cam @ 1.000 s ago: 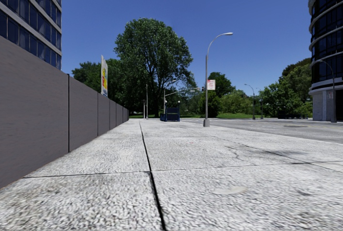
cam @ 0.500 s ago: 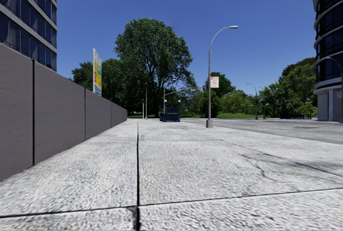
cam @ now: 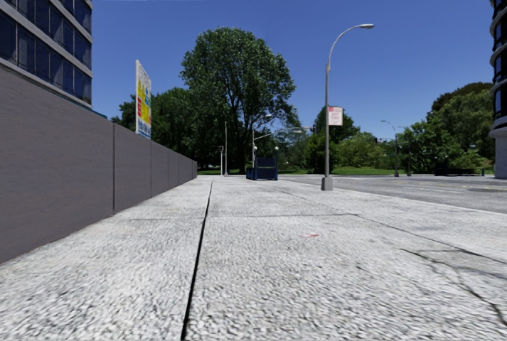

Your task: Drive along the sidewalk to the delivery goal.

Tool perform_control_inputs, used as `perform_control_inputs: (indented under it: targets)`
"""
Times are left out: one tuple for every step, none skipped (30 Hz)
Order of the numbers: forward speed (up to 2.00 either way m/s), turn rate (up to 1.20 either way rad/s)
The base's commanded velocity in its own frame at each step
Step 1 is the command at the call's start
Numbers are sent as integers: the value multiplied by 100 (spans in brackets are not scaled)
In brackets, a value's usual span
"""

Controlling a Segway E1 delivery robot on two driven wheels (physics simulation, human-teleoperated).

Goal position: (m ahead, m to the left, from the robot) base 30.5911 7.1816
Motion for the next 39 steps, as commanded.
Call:
perform_control_inputs:
  targets:
    - [200, 0]
    - [200, 0]
    - [200, 0]
    - [200, 0]
    - [200, 0]
    - [200, 0]
    - [200, 0]
    - [200, 0]
    - [200, 0]
    - [200, 0]
    - [200, 0]
    - [200, 0]
    - [200, 0]
    - [200, 0]
    - [200, 0]
    - [200, 0]
    - [200, 0]
    - [200, 0]
    - [200, 0]
    - [200, 2]
    - [200, 2]
    - [200, 3]
    - [200, 3]
    - [200, 4]
    - [200, 16]
    - [200, 25]
    - [200, 25]
    - [200, 28]
    - [200, 28]
    - [200, 28]
    - [200, 28]
    - [200, 28]
    - [200, 28]
    - [200, 28]
    - [200, 28]
    - [200, 28]
    - [200, 25]
    - [200, 25]
    - [200, 11]
